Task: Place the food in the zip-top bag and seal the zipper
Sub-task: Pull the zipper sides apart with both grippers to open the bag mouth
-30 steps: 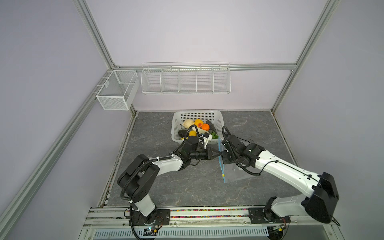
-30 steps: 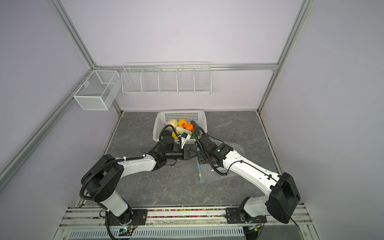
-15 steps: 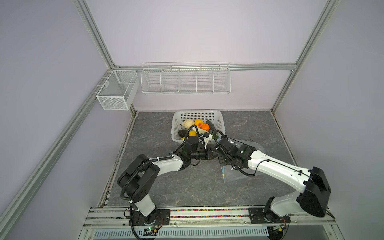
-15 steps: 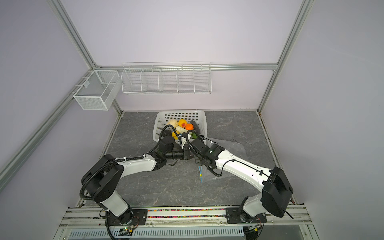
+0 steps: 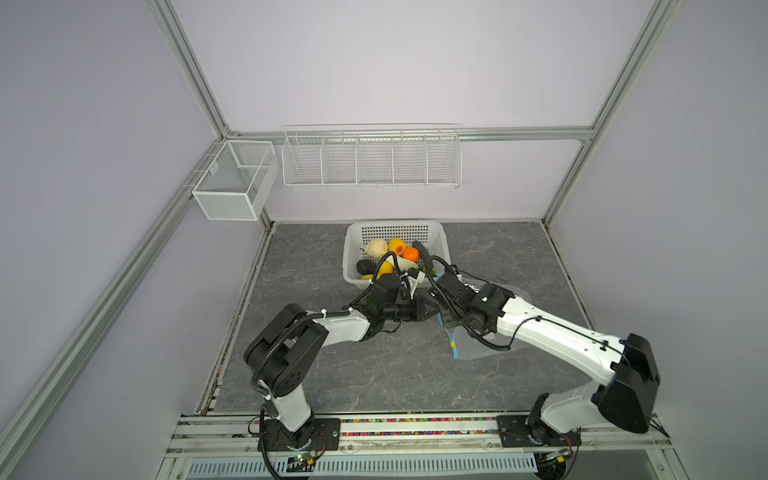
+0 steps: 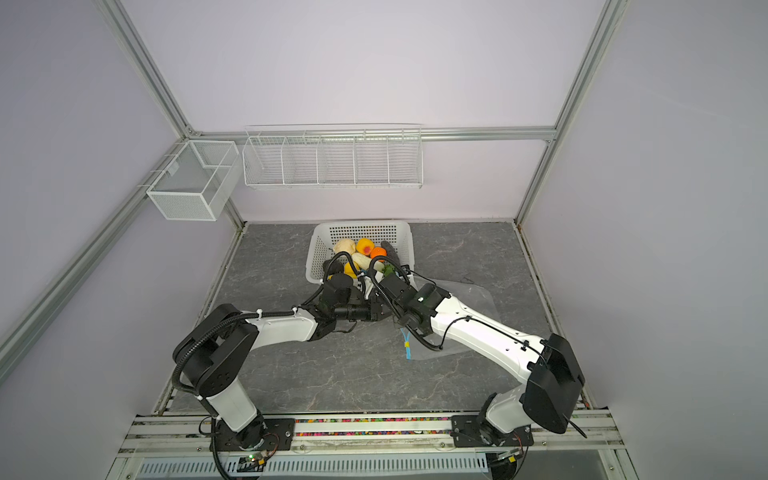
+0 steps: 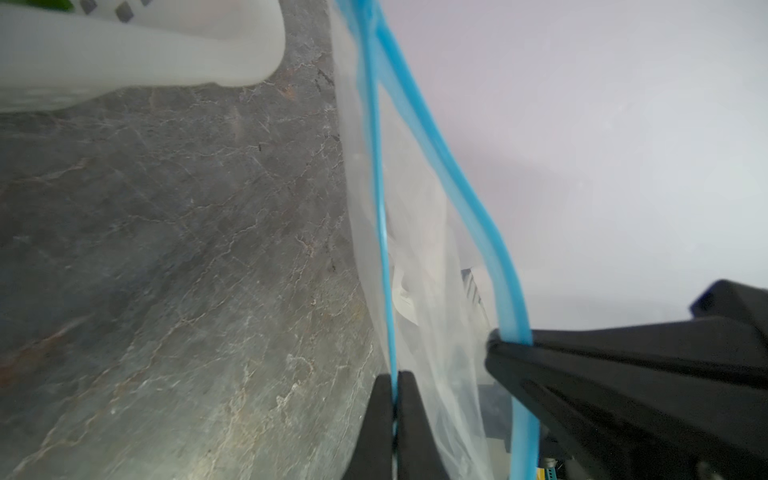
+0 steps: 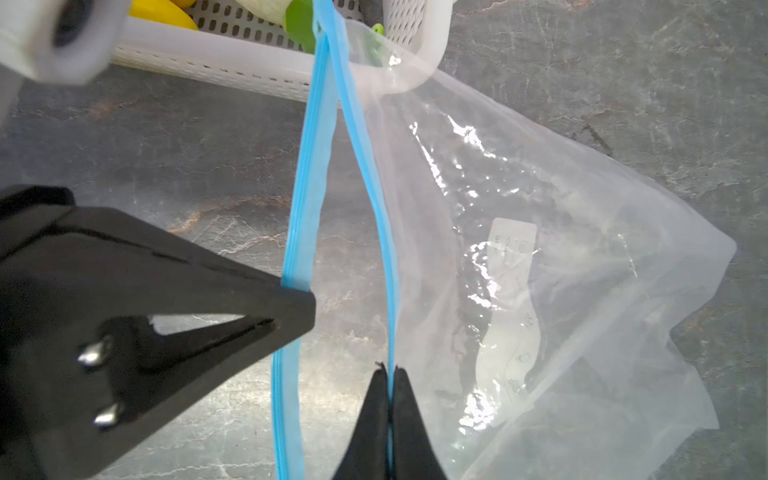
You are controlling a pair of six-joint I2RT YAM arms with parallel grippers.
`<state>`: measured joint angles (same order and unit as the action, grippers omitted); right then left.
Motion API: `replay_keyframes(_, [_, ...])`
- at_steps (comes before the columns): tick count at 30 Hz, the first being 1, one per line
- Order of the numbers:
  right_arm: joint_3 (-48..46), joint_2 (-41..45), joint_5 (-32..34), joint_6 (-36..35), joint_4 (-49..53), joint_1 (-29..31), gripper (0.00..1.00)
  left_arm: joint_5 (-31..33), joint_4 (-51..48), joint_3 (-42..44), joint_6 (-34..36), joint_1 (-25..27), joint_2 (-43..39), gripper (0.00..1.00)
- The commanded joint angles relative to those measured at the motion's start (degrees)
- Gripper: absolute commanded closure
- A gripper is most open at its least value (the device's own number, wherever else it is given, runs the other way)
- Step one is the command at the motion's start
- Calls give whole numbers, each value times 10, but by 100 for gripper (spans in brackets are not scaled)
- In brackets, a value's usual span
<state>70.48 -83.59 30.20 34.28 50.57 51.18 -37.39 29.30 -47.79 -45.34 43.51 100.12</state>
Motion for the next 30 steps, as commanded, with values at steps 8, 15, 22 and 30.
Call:
replay_keyframes(8, [42, -14, 16, -3, 55, 3, 94, 28, 21, -8, -25, -14, 32, 100])
replay_keyframes(15, [51, -9, 32, 3, 74, 3, 94, 68, -57, -16, 7, -14, 19, 100])
replay_keyframes(22, [40, 5, 43, -2, 70, 1, 94, 72, -70, -25, 6, -14, 31, 100])
replay_keyframes(30, [35, 15, 42, -16, 58, -6, 94, 89, -112, -31, 33, -11, 22, 100])
